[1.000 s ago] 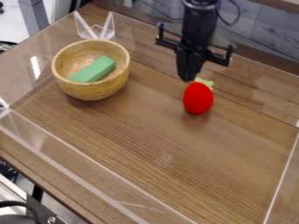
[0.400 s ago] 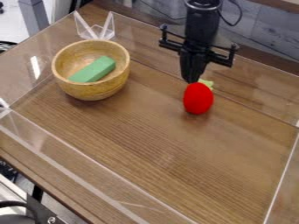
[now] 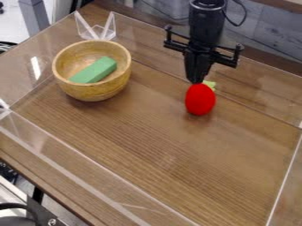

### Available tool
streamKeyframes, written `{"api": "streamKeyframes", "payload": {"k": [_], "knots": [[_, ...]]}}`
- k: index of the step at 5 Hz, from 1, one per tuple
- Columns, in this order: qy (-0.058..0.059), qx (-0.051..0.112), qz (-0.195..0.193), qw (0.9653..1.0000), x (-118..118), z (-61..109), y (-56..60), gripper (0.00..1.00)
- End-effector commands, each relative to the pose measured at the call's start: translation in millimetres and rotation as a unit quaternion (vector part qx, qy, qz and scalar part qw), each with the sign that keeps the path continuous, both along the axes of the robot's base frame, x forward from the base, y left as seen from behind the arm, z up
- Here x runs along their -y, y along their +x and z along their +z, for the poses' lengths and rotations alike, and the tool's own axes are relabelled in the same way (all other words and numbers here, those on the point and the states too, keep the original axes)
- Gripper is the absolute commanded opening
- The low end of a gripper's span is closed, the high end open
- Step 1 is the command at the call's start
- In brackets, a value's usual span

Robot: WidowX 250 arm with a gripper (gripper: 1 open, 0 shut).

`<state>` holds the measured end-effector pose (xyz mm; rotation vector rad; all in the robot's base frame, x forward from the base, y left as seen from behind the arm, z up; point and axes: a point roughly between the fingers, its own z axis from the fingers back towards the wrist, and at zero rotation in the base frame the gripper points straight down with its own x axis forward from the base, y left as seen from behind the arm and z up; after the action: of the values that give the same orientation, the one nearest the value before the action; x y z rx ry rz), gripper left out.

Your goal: Move the red fruit to the left

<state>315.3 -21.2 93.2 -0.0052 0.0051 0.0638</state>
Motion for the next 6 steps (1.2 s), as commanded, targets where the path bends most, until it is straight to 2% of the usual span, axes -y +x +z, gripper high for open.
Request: {"api": "streamKeyframes", "payload": {"k": [1, 6], "knots": [[-0.004, 0.024, -0.004, 0.9997, 1, 11.8, 10.2, 0.00], [-0.011, 0.018, -0.010, 0.9997, -6, 8.1, 20.3, 0.00]]}}
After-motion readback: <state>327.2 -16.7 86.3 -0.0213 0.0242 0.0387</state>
